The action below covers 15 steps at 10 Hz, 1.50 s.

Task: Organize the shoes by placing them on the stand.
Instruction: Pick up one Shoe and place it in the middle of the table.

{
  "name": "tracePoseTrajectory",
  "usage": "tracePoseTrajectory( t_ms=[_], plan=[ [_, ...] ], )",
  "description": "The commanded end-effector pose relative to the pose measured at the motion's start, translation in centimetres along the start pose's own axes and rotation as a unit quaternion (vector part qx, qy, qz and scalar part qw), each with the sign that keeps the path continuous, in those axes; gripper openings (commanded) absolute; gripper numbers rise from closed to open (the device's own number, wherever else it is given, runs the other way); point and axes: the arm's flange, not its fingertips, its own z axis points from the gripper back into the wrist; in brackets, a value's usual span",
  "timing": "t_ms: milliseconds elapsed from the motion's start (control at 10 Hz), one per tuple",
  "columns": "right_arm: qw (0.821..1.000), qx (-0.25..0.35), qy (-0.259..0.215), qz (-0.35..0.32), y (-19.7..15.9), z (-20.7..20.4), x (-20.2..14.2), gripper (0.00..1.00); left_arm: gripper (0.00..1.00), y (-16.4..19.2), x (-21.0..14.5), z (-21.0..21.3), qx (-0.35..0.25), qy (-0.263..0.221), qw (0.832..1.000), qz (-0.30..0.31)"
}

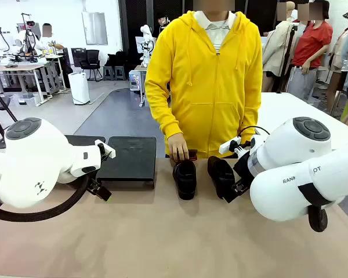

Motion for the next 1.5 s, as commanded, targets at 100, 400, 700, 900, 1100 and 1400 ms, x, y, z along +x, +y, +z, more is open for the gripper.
tracePoseTrajectory(
  t_ms=[100,400,700,900,1100,1400],
  plan=[
    [1.000,0.000,0.000,0.000,0.00,0.00,0.00,1.00,1.00,0.00,0.00,0.02,0.000,0.000,1.000,0.000],
    [1.000,0.000,0.000,0.000,0.00,0.00,0.00,1.00,1.00,0.00,0.00,0.02,0.000,0.000,1.000,0.000],
    [1.000,0.000,0.000,0.000,0.00,0.00,0.00,1.00,1.00,0.00,0.00,0.02,0.000,0.000,1.000,0.000],
    [1.000,0.000,0.000,0.000,0.00,0.00,0.00,1.00,1.00,0.00,0.00,0.02,0.000,0.000,1.000,0.000],
    [1.000,0.000,0.000,0.000,0.00,0.00,0.00,1.00,1.00,0.00,0.00,0.02,0.000,0.000,1.000,0.000],
    [1.000,0.000,0.000,0.000,0.00,0.00,0.00,1.00,1.00,0.00,0.00,0.02,0.000,0.000,1.000,0.000]
  ],
)
